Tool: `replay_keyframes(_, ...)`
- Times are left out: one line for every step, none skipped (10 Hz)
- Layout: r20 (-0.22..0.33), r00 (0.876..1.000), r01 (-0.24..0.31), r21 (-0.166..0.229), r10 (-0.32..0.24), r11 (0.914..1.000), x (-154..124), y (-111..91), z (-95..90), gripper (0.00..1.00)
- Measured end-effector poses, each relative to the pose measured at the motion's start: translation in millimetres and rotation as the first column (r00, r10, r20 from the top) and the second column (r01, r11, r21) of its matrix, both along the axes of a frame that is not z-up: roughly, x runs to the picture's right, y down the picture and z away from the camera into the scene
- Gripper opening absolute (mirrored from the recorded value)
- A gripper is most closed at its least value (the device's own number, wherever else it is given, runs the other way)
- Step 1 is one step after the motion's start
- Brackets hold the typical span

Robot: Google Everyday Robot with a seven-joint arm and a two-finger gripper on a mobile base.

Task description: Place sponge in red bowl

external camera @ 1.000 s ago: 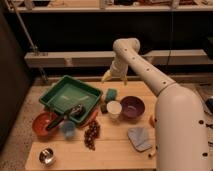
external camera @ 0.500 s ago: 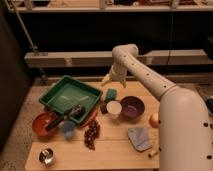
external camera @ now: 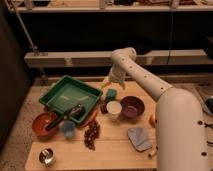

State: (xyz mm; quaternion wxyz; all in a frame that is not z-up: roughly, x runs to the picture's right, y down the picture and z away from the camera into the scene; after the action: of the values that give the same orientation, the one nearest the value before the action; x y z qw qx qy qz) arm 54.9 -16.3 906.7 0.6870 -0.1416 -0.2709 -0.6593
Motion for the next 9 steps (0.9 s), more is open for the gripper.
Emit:
replay_keyframes(-0.003,1.0,0.002,0.001,-0.002,1.0,-0.9,0.7,2.8,0.8)
replay_keyframes(-0.018,1.0,0.01,0.006,-0.01,0.9999,-0.4,1.0,7.0,0.8)
replay_keyframes(-0.029,0.999,0.015,0.007,-0.015,0.9999,-0.5,1.5,10.5,0.8)
replay_keyframes(-0.035,0.999,0.018,0.008,-0.018,0.9998,-1.2,1.8,13.4,0.8)
replay_keyframes(-0.041,0.999,0.016,0.007,-0.016,0.9998,-1.3,3.0,17.4,0.8)
replay_keyframes(-0.045,0.999,0.015,0.006,-0.015,0.9999,-1.3,4.8,20.5,0.8)
replay_keyframes(-0.05,0.999,0.014,0.005,-0.014,0.9999,-1.2,7.3,23.2,0.8)
replay_keyframes(-0.056,0.998,0.014,0.003,-0.014,0.9999,-1.7,10.1,26.3,0.8)
replay_keyframes(-0.06,0.998,0.012,0.002,-0.012,0.9999,-3.8,11.8,28.6,0.8)
